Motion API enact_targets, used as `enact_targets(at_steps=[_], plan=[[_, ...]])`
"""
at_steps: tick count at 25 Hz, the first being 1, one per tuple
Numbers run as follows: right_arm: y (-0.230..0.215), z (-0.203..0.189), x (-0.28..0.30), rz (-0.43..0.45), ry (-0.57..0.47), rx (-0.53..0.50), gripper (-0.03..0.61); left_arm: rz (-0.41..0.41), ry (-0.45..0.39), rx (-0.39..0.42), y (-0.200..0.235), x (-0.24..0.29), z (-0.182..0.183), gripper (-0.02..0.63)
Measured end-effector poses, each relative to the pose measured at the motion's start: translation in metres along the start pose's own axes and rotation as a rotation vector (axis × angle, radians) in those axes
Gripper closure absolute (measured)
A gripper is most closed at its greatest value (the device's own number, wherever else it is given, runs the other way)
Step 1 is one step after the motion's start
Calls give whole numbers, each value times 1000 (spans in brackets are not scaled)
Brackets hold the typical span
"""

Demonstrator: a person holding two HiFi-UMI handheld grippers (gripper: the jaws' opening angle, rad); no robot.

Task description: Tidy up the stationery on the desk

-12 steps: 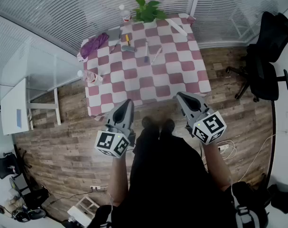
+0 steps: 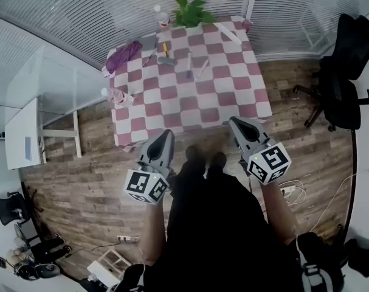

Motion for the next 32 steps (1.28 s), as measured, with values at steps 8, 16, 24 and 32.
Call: enact_targets(at_steps=[8, 16, 24, 32], plan=[[-11, -11, 11, -32, -18, 83, 558, 10, 39, 13, 13, 6, -8, 581], [-27, 4, 30, -96, -2, 83, 558, -33, 10, 36, 30, 45, 16, 581], [-47, 14, 79, -117, 53, 94, 557, -54, -12, 23, 60, 82, 37, 581], [-64, 16, 145, -147, 112, 104, 557, -42, 3, -15, 122, 117, 50, 581]])
Point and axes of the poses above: the fingertips, and each gripper's own axes: x forward along the fingers, y to its left, z out of its top, the point moved 2 cm from there along -x, backward along the fingers, and after that the axes turned 8 degrees about z, right-handed, at the moved point
